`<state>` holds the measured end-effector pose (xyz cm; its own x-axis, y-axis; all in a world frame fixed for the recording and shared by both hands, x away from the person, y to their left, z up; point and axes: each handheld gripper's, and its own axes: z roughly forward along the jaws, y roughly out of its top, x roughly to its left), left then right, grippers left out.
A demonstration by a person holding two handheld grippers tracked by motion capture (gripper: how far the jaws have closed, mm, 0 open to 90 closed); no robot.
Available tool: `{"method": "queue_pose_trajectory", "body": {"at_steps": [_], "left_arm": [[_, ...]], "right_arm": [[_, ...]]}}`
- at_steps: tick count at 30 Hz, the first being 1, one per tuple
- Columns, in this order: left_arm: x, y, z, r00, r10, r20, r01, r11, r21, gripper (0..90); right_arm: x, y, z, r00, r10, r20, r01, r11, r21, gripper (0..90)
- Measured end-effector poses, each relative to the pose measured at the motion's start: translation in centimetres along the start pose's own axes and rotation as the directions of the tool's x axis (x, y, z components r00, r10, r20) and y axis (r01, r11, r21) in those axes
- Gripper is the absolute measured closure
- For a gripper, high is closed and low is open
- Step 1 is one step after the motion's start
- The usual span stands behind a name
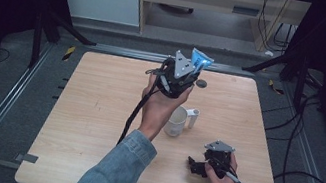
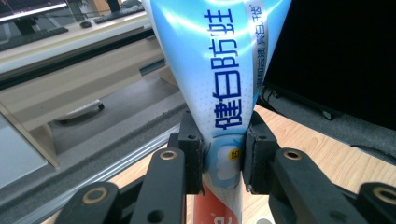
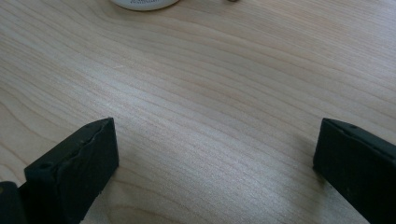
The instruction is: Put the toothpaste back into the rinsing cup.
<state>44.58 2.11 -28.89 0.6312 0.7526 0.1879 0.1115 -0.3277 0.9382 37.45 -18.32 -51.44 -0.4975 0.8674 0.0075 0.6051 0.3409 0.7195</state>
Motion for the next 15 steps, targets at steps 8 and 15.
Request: {"method": "queue_pose_trajectory", "body": {"at_steps": [8,15], "left_arm": [[-0.1,-0.6,0.4,0.9994,-0.031,0.015,0.031,0.9992,-0.026,72.5],[-0.2,-1.2,0.4,0.9988,-0.049,0.012,0.049,0.9981,-0.036,72.5]], "right_arm": [[0.0,0.0,0.0,1.0,0.0,0.001,0.0,1.0,0.0,0.3],[0.1,0.0,0.0,1.0,0.009,-0.004,-0.009,1.0,0.001,0.3]]}}
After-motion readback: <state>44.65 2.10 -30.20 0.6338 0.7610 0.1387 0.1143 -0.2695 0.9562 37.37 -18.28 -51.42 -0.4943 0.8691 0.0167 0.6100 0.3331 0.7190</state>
